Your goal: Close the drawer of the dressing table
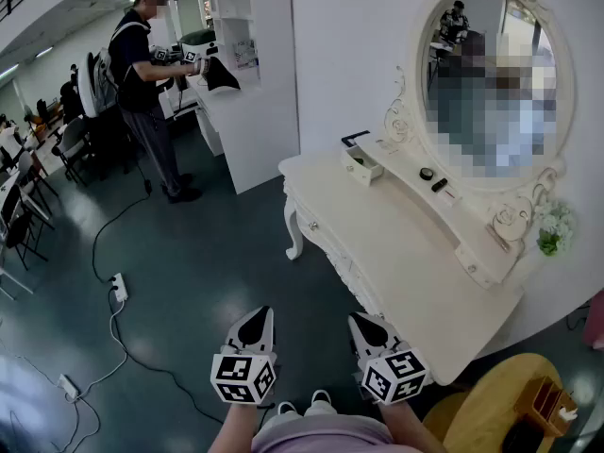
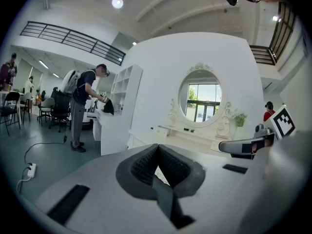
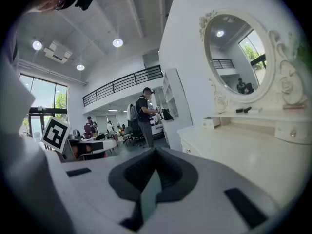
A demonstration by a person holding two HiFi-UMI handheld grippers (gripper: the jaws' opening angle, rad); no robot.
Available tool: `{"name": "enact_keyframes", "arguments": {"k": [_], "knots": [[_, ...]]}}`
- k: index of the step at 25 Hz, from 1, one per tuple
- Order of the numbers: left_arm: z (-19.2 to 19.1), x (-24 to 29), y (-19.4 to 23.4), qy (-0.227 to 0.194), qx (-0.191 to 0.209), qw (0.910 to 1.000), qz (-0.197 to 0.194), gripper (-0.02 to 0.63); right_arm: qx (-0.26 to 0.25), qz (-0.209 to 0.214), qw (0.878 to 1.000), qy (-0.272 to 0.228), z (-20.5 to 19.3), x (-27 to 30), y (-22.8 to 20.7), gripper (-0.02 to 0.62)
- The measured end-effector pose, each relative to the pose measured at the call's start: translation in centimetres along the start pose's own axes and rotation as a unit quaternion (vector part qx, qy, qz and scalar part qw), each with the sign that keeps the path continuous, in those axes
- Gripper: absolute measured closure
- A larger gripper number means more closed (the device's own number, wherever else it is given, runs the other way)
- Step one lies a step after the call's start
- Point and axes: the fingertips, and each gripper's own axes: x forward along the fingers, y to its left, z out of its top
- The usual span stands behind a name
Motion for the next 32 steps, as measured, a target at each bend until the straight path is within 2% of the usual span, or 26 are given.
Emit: {"name": "enact_keyframes", "arguments": {"k": [19,21,24,32], "knots": [[0.0,1.9,0.0,-0.003,-0.01,0.9999,0.009,0.595,0.003,0.004,1.0,-0.011,0.8,0.8,-1.8,0.592],[-0.1,2.2,-0.1,0.0,-0.014,0.9999,0.008,0.524,0.005,0.005,1.0,-0.012,0.8,0.9,-2.2,0.592],[-0.1,2.7,-0.3,0.001,-0.019,0.9998,0.006,0.466,0.007,0.008,1.0,-0.014,0.9,1.0,-2.6,0.592],[0.1,4.3,-0.2,0.003,-0.017,0.9998,0.005,0.348,0.018,0.003,1.0,-0.011,0.9,1.3,-4.0,0.592]]}}
